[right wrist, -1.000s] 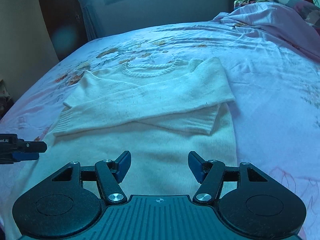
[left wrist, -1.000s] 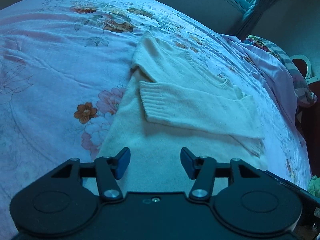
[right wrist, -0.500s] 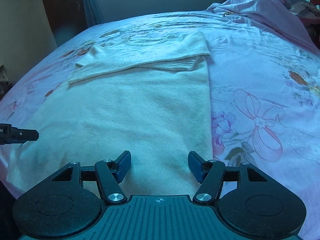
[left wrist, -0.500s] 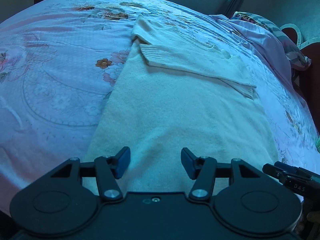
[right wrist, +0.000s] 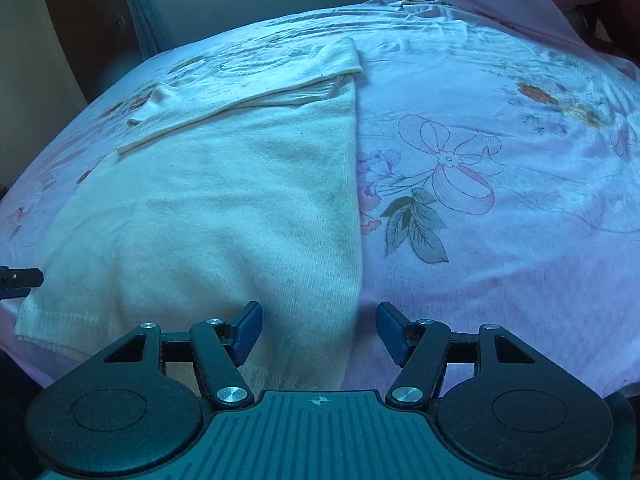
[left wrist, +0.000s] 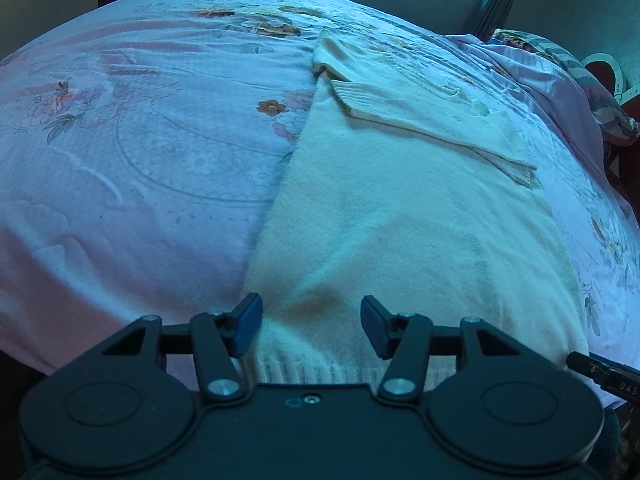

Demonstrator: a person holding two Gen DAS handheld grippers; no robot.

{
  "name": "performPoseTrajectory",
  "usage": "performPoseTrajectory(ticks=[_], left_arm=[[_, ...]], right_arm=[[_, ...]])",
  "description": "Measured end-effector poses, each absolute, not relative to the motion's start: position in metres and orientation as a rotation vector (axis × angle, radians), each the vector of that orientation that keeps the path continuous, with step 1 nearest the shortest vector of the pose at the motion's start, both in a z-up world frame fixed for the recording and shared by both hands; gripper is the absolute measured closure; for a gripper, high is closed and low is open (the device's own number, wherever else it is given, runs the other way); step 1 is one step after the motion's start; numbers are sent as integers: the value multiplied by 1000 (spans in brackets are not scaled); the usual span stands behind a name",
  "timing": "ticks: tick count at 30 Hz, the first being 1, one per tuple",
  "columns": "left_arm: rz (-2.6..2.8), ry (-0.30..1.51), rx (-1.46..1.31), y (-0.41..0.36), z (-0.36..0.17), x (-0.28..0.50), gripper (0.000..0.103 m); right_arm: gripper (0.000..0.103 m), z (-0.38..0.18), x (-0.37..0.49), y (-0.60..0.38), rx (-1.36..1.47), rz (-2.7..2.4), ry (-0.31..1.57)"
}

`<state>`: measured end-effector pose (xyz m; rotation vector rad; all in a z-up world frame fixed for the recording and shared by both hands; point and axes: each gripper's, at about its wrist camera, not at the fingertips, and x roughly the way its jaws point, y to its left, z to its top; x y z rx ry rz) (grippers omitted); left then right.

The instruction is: Fold small clothes

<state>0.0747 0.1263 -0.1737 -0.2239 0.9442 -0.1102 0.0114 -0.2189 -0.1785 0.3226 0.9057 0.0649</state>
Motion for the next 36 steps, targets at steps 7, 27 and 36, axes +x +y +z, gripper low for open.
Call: performPoseTrajectory(ticks=[7, 27, 36], left_arm=[[-57, 983, -286, 149, -185, 66, 50], [-294, 970, -603, 148, -167, 121, 95], [-225, 954, -565, 135, -173, 229, 90]], right_arm=[[40, -182, 2, -222, 399, 85, 939], [96, -151, 46, -249, 730, 194, 836], [96, -165, 146, -276, 771, 102, 814]])
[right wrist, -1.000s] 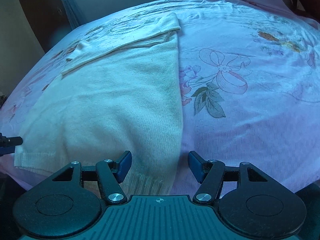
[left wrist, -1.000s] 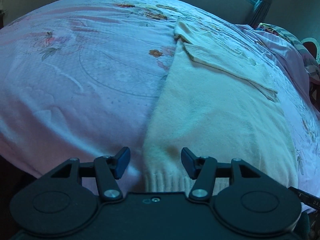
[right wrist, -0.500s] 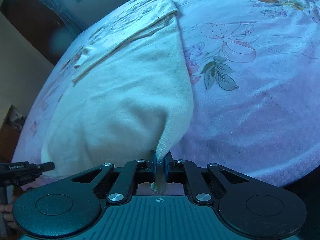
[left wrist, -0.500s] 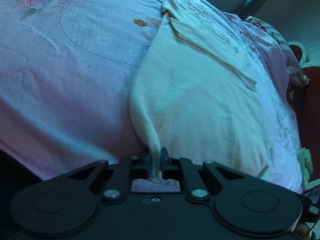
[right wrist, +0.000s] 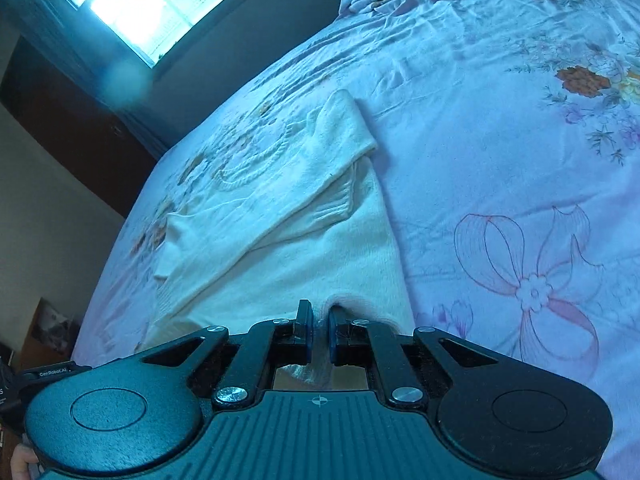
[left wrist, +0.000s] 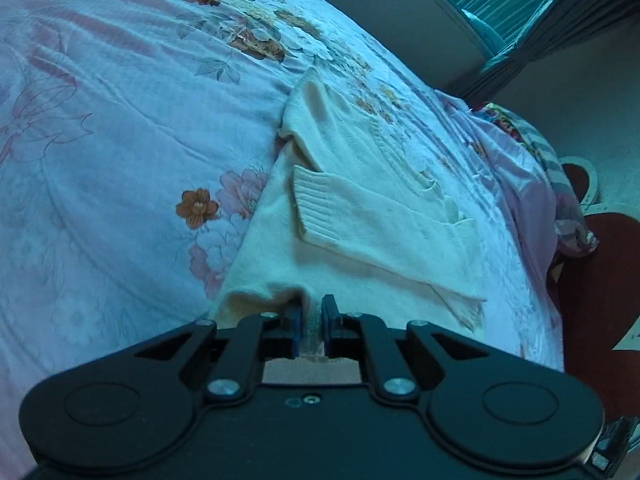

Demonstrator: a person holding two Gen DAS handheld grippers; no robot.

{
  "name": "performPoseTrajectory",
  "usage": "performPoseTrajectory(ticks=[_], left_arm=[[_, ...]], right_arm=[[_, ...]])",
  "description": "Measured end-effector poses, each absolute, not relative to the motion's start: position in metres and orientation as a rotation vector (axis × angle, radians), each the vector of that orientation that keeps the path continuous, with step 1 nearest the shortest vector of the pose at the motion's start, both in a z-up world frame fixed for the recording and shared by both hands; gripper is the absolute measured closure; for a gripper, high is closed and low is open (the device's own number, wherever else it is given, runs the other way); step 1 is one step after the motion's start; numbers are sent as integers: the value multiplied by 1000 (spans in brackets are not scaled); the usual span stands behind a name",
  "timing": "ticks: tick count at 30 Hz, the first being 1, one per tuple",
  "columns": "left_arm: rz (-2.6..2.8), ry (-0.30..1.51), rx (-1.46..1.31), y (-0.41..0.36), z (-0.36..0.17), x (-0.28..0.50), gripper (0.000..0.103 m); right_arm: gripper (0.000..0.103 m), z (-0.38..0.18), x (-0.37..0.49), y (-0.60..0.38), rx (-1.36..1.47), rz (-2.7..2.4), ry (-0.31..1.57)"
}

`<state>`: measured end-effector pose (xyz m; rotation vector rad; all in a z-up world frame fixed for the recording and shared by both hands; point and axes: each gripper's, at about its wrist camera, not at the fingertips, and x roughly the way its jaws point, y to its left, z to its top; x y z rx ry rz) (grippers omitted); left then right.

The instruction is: Fold small clothes

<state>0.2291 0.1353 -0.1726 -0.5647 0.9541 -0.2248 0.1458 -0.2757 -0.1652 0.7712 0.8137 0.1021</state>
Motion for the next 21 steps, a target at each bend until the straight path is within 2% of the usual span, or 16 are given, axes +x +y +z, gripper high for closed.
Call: performPoseTrajectory(ticks=[1, 5, 6, 7, 8, 9, 10, 11, 16, 17, 19, 21], left_arm=[[-207, 983, -541, 133, -178, 237, 82], [-204, 1008, -570, 139, -179, 241, 71], [-200, 988, -557, 142, -174, 238, 60], [-190, 965, -542, 145, -168, 234, 45], [-177, 930, -519, 149, -161, 229, 37], [-173, 901, -494, 152, -154, 226, 29], [-170, 883, -462, 154, -149, 224, 29], [-172, 875, -426, 154, -145, 224, 30], [-240, 877, -267, 138, -145, 225, 51], [-254, 876, -229, 131, -148, 225, 52], [-268, 878, -170, 119, -154, 228, 60], [-277, 880, -142, 112, -158, 232, 62]], right_arm=[[96, -170, 154, -276, 762, 89, 830], [95, -175, 163, -279, 738, 72, 837], [91, -172, 162, -280, 727, 80, 824], [85, -170, 161, -281, 717, 81, 812], [80, -168, 162, -283, 715, 82, 804], [60, -167, 161, -286, 714, 69, 792], [45, -165, 161, -288, 708, 41, 775], [45, -164, 162, -289, 696, 26, 760], [45, -157, 159, -274, 551, 38, 761], [46, -157, 158, -268, 513, 46, 764], [55, -157, 157, -258, 461, 61, 766], [60, -159, 159, -252, 433, 71, 773]])
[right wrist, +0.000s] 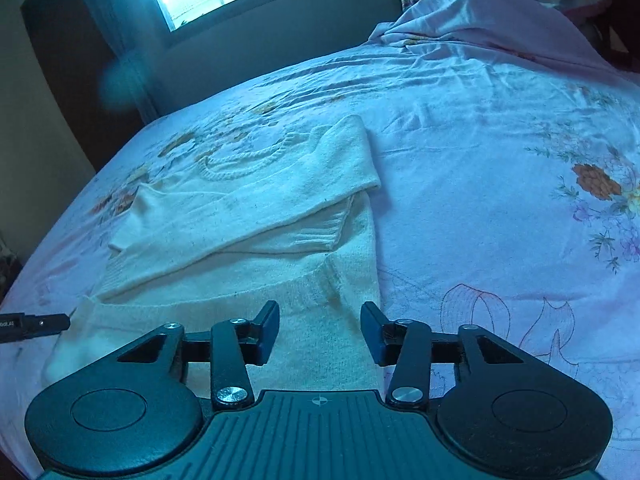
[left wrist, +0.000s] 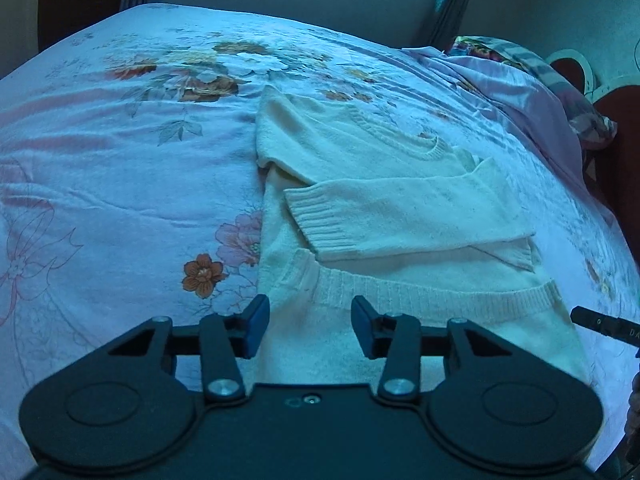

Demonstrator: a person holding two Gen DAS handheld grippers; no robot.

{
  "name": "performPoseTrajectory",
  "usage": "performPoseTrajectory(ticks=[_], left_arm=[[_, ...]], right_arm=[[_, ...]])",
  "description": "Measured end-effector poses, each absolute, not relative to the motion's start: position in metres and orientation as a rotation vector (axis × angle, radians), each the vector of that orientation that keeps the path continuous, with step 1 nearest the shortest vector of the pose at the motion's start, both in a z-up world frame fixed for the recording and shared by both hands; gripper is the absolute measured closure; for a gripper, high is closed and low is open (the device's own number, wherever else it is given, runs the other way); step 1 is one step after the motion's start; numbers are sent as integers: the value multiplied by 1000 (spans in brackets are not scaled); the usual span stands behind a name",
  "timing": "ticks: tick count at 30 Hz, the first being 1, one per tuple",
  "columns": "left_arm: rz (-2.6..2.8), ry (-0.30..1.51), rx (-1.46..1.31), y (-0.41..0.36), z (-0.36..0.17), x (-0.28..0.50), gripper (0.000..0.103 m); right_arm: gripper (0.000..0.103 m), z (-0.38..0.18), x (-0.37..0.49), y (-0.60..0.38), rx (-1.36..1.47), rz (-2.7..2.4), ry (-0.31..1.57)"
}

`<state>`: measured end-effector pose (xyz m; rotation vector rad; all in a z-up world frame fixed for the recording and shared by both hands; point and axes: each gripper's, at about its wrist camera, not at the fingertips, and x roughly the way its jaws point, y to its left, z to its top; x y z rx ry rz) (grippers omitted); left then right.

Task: Fold small clothes
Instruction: 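Grasp the sweater hem with both grippers side by side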

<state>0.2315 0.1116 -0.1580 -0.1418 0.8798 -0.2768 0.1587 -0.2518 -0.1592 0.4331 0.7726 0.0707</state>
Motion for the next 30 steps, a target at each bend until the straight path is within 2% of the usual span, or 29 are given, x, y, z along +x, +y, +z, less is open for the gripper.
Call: performPoseTrajectory(ticks=[11, 12, 15, 18, 21, 25, 28, 30], left_arm=[[-279, 894, -27, 99, -177, 257, 61], [-289, 890, -12, 98, -178, 257, 65], [-303, 893, 15, 95, -179, 254, 93], [-320, 883, -9, 100, -174, 249, 99], [-338, 883, -3, 100, -172, 245, 99], [-336, 911, 57, 94, -181, 251, 90], [-329, 916, 37, 94, -182, 254, 91], [-330, 907, 45, 92, -180, 251, 98]], right_arm=[[60, -174, 189, -249, 360, 104, 791], [60, -176, 193, -249, 358, 111, 794], [60, -184, 202, -247, 324, 114, 819], [60, -190, 204, -251, 325, 121, 830], [98, -190, 201, -248, 298, 185, 849], [98, -194, 201, -247, 292, 196, 846], [98, -197, 205, -248, 306, 205, 864], [98, -196, 204, -247, 306, 206, 869]])
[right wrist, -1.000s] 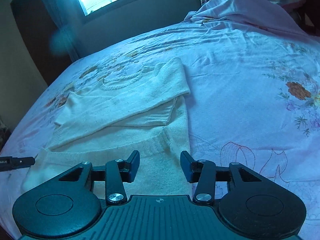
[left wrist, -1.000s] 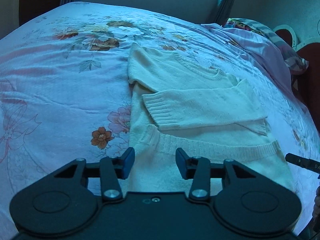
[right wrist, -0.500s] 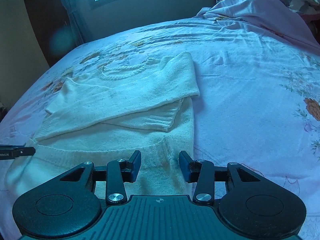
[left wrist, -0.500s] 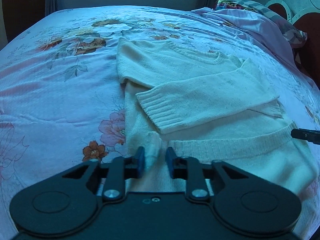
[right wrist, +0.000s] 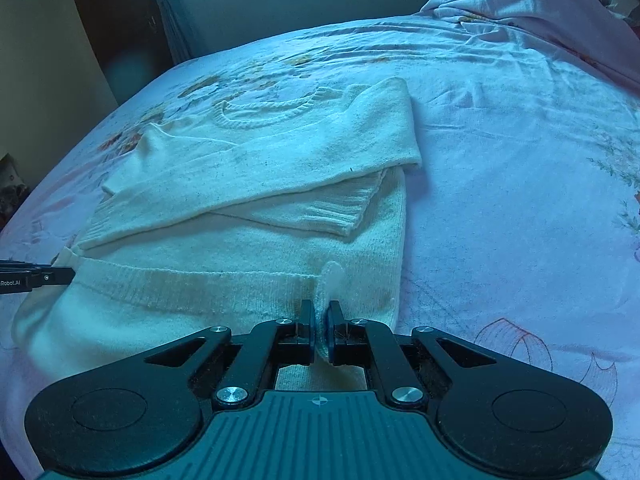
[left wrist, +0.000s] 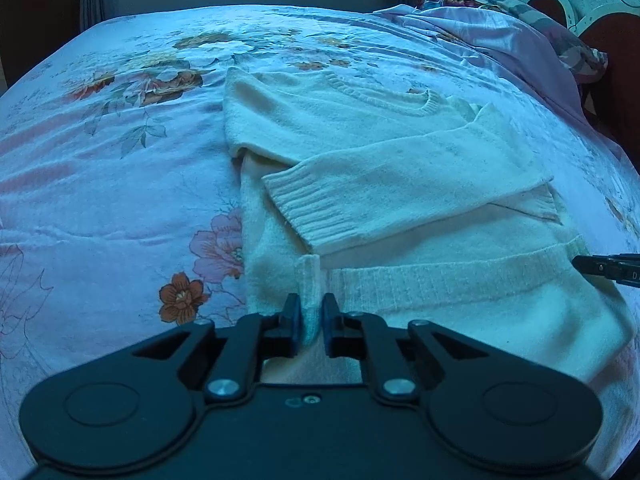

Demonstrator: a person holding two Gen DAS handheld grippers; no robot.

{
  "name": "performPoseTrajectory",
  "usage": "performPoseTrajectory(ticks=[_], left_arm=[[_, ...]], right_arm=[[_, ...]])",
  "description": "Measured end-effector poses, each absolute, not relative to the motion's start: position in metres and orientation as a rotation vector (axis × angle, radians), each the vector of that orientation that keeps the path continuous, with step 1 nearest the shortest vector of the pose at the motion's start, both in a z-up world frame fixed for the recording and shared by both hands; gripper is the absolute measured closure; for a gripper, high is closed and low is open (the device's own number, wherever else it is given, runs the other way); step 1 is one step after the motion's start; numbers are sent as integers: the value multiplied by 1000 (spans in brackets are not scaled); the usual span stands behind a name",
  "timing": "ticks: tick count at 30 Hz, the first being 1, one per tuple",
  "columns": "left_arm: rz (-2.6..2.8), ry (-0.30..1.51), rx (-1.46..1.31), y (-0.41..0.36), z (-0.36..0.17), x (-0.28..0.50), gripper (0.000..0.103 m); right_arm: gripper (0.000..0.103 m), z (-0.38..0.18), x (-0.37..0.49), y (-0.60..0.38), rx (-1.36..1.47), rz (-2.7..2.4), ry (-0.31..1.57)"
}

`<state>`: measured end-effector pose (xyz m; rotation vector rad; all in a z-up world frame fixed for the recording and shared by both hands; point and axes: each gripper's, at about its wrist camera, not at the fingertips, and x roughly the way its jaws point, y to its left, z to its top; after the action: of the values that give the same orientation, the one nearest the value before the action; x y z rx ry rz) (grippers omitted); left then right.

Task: Fold small clothes
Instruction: 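Grasp the sweater hem with both grippers side by side, then lift the hem with both grippers and fold it up toward the collar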

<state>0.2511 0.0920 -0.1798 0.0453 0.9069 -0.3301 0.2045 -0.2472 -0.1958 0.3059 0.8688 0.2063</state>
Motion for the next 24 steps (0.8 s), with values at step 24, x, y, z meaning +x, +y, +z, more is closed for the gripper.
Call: performPoseTrajectory(ticks=[24], left_arm=[[-230, 628, -228, 77, -119, 402, 100]], right_arm=[[101, -128, 356, -287, 334, 118, 577]])
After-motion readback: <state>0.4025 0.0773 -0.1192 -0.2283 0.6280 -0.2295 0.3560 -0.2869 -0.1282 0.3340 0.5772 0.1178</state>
